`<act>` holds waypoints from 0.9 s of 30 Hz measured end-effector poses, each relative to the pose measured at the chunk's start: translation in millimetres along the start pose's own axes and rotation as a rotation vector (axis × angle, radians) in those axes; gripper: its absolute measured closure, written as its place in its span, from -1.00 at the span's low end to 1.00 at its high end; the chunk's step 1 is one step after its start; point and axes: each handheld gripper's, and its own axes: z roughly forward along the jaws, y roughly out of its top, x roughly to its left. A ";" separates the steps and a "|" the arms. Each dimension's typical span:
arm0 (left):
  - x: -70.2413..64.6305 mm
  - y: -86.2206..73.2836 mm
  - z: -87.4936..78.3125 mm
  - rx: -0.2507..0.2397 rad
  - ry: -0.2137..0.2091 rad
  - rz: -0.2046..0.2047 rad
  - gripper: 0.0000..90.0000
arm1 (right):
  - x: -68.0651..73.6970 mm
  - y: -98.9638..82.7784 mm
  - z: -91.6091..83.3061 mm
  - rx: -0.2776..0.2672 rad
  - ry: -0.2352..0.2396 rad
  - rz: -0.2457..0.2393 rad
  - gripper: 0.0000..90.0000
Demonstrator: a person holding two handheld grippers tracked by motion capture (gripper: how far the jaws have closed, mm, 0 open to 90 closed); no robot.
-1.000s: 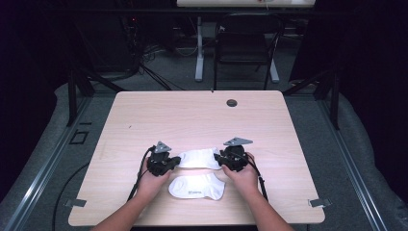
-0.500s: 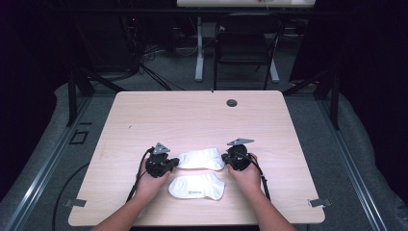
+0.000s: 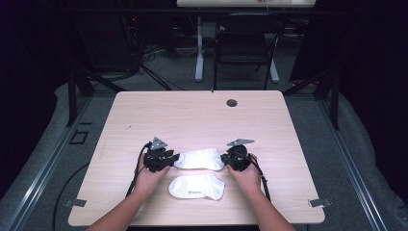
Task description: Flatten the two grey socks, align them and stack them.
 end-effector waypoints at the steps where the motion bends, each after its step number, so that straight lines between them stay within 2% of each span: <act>1: 0.8 -0.4 3.2 0.018 -0.009 0.000 0.44 | -0.1 -0.1 -0.1 0.000 0.000 -0.001 0.83; 8: -0.7 -3.7 11.9 0.056 0.004 0.014 0.46 | -1.1 -0.4 -1.1 0.002 0.010 0.004 0.69; 10: -1.8 -3.9 12.4 0.054 -0.001 0.023 0.50 | -0.9 -0.6 -0.5 0.004 0.016 0.002 0.64; 11: -3.4 -4.0 12.5 0.056 -0.005 0.033 0.59 | -0.4 -0.8 0.2 -0.003 0.029 0.001 0.60; 13: -3.8 -4.0 12.5 0.057 -0.004 0.042 0.62 | 0.0 -0.9 0.5 -0.006 0.030 0.000 0.59; 15: -5.2 -4.2 12.6 0.059 -0.010 0.037 0.72 | 1.2 -0.8 0.9 -0.006 0.029 -0.004 0.57; 21: -6.6 -4.1 12.7 0.063 -0.019 0.044 0.86 | 1.9 -0.7 1.5 -0.006 0.023 -0.015 0.62; 27: -5.8 -4.1 12.8 0.062 -0.027 0.031 0.92 | -0.4 -0.8 1.4 -0.006 0.027 0.003 0.79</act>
